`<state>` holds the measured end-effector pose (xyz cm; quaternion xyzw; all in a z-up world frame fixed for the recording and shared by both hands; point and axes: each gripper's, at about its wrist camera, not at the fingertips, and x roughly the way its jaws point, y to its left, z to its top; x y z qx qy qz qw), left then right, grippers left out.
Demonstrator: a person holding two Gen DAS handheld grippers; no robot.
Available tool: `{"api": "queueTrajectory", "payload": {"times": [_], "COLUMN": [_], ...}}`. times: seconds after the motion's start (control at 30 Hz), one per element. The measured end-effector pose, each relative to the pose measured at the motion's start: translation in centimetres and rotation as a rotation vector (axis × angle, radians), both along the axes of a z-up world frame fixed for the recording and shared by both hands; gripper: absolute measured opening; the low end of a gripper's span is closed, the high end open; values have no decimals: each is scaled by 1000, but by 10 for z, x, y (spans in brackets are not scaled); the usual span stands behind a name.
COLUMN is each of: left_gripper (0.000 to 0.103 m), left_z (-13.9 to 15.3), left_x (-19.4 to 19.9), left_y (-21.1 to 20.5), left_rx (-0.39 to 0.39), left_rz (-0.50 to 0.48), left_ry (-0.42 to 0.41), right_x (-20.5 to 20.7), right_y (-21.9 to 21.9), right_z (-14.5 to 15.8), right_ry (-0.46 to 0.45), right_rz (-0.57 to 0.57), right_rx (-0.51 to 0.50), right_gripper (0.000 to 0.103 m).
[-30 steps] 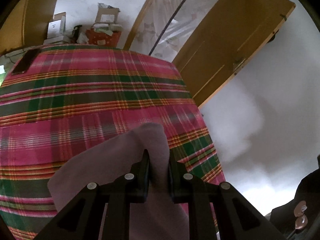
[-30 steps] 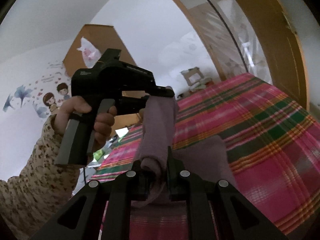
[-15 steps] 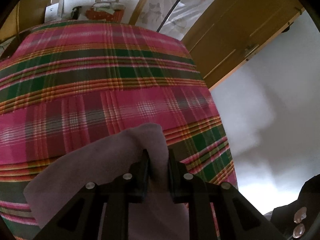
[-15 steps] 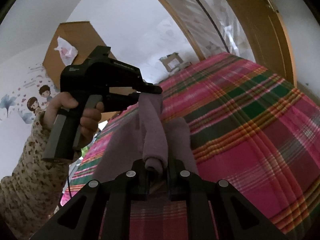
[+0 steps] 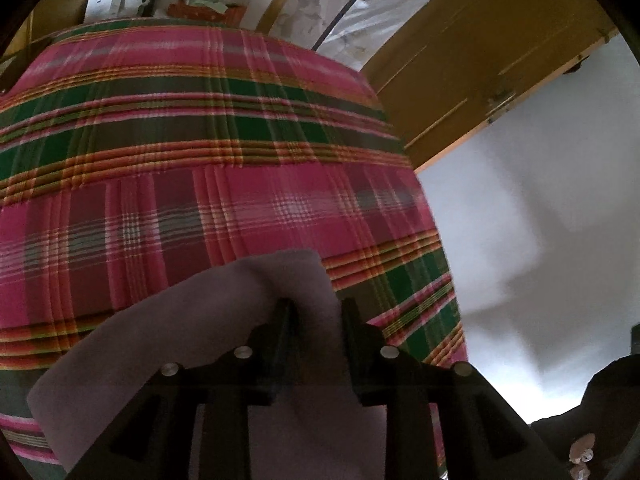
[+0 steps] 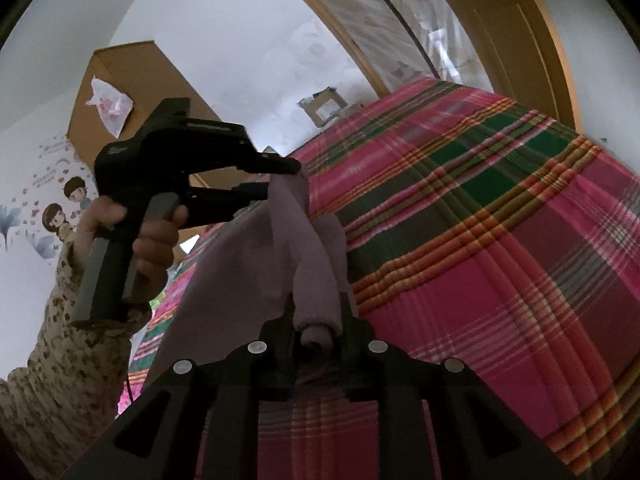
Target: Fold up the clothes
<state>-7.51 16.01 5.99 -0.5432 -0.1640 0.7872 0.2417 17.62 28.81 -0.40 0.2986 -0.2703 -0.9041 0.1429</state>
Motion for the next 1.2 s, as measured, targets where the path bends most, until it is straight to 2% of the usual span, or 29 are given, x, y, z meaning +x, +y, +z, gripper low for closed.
{"api": "queueTrajectory", "payload": {"times": [0.17, 0.33, 0.47, 0.57, 0.67, 0.83, 1.0, 1.1, 1.2], "left_gripper": [29, 29, 29, 29, 29, 29, 29, 29, 29], "left_z": [9, 11, 7, 8, 8, -3, -14, -20, -24], "left_x": [8, 11, 21, 34, 47, 63, 78, 87, 95], "left_y": [-19, -46, -72, -91, -109, -132, -150, -153, -156], "left_rx": [11, 38, 47, 65, 51, 60, 91, 126, 132], "left_rz": [15, 55, 89, 118, 145, 187, 208, 205, 197], "left_ry": [49, 60, 42, 67, 95, 81, 60, 51, 46], "right_x": [-1, 2, 3, 3, 2, 4, 15, 21, 17], "right_y": [3, 8, 8, 8, 8, 9, -2, -17, -32], "right_z": [-4, -8, -7, -8, -7, -5, 16, 29, 30], "right_ry": [-22, -38, -44, -55, -61, -62, 15, 95, 108], "right_rz": [-19, -54, -66, -69, -80, -108, -177, -139, -65], "right_rx": [-12, -13, 8, 20, 39, 83, 215, 282, 297], "right_gripper": [26, 26, 26, 26, 29, 32, 32, 32, 32]}}
